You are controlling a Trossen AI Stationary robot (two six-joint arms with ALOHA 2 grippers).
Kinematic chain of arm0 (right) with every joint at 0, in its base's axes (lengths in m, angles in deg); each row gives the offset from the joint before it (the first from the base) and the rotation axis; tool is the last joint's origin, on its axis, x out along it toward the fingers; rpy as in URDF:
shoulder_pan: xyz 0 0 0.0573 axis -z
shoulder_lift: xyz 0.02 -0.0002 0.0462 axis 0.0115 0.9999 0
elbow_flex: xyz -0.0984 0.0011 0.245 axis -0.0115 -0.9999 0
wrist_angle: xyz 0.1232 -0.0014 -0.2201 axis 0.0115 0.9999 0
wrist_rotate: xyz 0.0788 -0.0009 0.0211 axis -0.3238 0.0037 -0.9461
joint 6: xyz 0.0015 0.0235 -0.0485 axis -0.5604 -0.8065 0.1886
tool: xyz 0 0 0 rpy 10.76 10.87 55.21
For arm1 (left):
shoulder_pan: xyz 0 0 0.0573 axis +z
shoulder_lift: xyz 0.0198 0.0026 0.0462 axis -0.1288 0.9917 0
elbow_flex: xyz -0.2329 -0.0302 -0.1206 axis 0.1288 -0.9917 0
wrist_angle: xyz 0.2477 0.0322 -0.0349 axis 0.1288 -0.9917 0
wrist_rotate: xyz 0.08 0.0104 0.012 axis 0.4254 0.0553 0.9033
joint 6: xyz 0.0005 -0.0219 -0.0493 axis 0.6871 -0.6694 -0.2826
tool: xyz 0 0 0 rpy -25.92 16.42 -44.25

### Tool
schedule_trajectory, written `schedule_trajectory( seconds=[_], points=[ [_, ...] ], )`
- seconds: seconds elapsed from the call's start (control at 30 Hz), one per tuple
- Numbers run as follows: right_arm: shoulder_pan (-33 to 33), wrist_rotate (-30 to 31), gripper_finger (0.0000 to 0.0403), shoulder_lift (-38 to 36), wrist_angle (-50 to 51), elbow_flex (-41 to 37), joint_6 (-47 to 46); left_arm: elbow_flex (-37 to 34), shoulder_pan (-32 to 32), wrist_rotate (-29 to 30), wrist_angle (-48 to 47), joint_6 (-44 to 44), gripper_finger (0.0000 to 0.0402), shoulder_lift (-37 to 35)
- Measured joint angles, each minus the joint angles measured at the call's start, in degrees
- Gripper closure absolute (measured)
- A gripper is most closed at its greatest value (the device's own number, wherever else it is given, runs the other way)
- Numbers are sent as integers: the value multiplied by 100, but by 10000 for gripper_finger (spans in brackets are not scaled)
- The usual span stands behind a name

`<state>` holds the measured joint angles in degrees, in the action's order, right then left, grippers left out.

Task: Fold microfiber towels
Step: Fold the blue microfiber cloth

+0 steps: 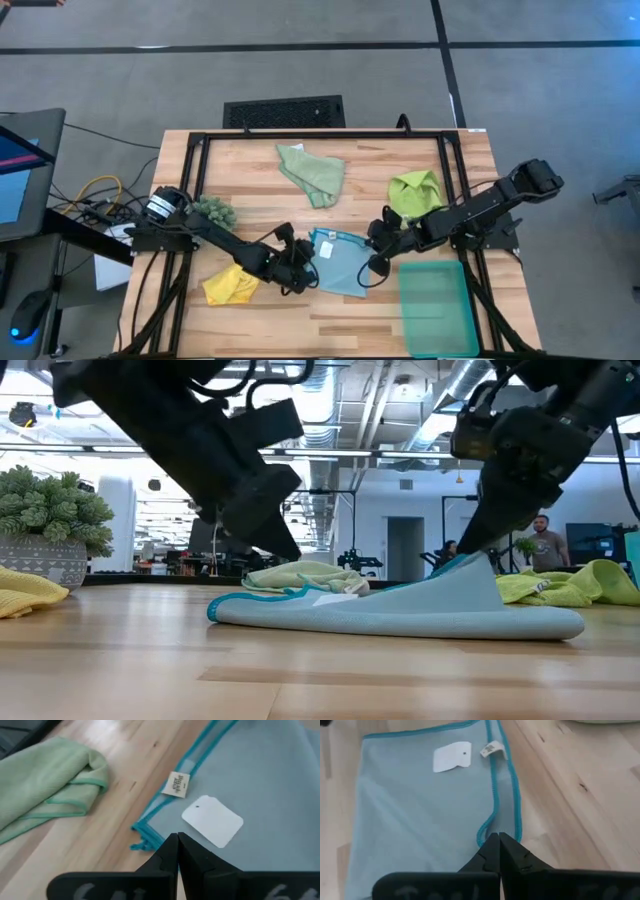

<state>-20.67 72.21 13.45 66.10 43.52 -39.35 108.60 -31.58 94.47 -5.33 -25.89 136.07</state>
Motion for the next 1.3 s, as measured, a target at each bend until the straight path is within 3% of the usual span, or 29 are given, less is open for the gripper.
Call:
schedule_trajectory(
  seconds=[0.23,0.43,0.73,1.0,1.17,1.3],
  points=[
    [159,114,383,345,4,0,53,0,17,-176,217,141,401,0],
    [374,-96,354,704,104,-2,107,0,-37,-195,430,302,401,0],
    [492,59,298,25,114,-4,343,0,-35,-337,426,302,401,0],
    [-466,-192,291,-490,-194,-2,676,0,-38,-482,426,300,401,0],
    [-1301,-426,291,211,-1173,-2,1038,0,34,-489,661,412,401,0],
    [-1651,227,291,1005,-1834,2,1253,0,249,-488,698,906,401,0]
  ],
)
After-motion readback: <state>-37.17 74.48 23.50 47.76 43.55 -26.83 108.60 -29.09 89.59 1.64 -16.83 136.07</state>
